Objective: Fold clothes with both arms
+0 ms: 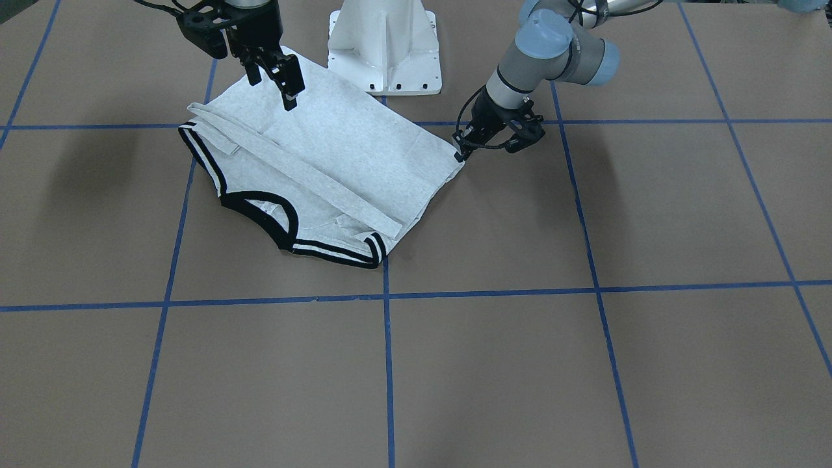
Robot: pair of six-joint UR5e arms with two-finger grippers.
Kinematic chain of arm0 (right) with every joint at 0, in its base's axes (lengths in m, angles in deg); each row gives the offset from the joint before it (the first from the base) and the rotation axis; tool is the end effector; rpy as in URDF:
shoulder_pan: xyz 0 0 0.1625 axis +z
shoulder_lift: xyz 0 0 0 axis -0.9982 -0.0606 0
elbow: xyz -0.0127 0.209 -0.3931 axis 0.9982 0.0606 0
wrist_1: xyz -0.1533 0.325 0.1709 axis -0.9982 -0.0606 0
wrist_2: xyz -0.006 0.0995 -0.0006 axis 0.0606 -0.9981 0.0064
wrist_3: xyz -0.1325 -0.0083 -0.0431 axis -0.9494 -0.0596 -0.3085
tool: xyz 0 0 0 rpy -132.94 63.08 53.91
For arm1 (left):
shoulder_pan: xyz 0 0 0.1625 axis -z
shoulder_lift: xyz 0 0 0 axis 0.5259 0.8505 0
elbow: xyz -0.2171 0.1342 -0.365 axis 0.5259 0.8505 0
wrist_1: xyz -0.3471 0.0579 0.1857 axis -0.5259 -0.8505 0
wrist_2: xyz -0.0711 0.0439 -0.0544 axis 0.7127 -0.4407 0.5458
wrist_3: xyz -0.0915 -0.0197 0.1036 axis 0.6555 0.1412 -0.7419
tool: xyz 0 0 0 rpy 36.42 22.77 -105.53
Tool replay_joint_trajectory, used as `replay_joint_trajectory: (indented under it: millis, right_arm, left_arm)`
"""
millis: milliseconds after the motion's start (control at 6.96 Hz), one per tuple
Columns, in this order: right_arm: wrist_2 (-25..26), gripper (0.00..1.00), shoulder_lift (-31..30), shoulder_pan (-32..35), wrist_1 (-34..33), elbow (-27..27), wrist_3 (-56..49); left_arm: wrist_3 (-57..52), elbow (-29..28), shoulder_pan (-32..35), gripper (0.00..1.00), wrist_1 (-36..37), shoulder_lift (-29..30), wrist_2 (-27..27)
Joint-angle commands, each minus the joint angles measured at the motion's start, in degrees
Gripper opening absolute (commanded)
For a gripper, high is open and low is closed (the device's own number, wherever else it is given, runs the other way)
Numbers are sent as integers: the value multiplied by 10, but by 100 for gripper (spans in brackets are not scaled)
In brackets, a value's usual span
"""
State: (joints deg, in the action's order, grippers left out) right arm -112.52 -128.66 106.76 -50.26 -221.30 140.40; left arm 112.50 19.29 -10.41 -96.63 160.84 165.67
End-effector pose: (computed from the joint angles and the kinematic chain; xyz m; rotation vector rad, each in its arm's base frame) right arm -0.4261 -0.2874 0.2649 -0.1404 -0.7582 0.7985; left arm 0.5338 -0.3169 0.3755 -0.2208 1.1195 -0.5481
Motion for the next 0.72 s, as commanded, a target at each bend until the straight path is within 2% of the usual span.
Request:
replay_joint_trajectory:
  millis: [0,144,287,574]
  right_arm:
    - [2,100,0,2,0,1,0]
    - [2,100,0,2,0,1,0]
    - [2,100,-1,3,0,1,0]
    - [1,100,0,5,0,2,0]
  left_arm:
    - [-81,0,48,0,1,-1,0]
    - [-124,-13,72,0,3,5,0]
    - [-148,-48,102,0,2,43,-5]
    - [-204,-196,198,0,-5,177,-8]
